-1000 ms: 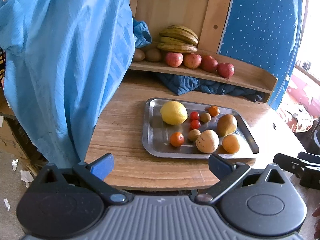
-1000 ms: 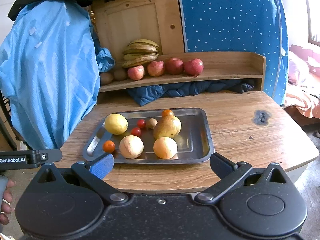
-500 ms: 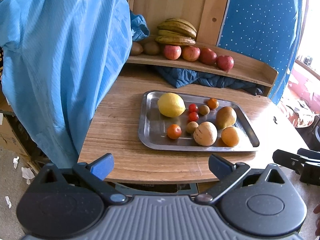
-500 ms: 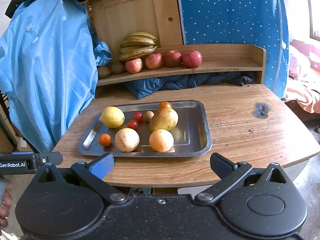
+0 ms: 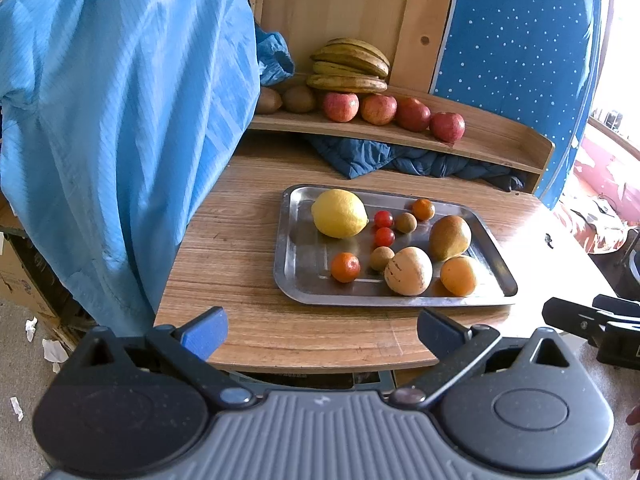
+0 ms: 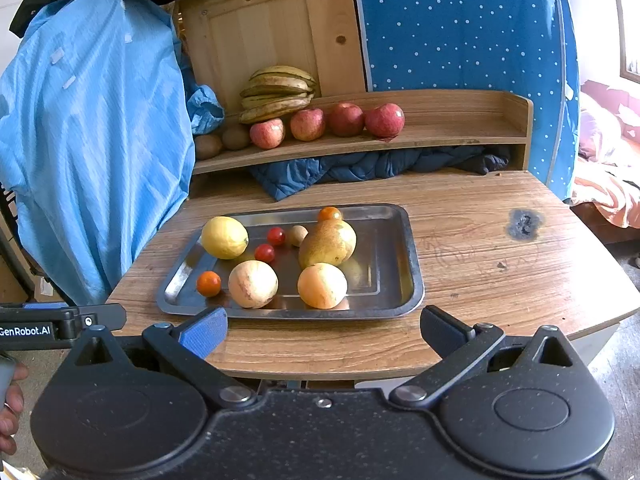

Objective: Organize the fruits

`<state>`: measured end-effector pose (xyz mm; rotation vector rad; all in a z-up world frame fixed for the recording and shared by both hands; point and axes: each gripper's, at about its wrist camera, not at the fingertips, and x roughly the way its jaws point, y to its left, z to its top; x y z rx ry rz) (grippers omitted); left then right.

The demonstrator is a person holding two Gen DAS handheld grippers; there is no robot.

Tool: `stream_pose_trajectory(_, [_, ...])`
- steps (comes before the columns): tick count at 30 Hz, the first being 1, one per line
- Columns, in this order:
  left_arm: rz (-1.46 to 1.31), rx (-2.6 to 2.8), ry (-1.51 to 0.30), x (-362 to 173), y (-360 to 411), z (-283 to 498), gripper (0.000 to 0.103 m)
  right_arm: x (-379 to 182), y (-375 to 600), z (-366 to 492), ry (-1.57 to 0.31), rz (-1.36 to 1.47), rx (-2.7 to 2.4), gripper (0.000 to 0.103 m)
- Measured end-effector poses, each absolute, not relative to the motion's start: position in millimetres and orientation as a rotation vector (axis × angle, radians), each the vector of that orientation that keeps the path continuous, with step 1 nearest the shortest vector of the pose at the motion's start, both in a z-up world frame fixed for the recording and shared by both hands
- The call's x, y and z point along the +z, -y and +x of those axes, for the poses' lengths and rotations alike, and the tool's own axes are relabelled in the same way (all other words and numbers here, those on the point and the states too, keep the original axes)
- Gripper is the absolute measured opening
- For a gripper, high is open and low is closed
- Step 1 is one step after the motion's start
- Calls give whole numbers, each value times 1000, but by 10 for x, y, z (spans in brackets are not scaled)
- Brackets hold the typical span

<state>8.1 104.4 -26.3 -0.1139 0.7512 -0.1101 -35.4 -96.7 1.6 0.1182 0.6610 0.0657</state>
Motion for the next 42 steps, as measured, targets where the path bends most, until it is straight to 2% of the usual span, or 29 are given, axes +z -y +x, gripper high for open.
stream_pose_trajectory(42, [-113, -115, -753, -278, -1004, 123, 102, 5, 982, -326, -664, 117, 66, 102])
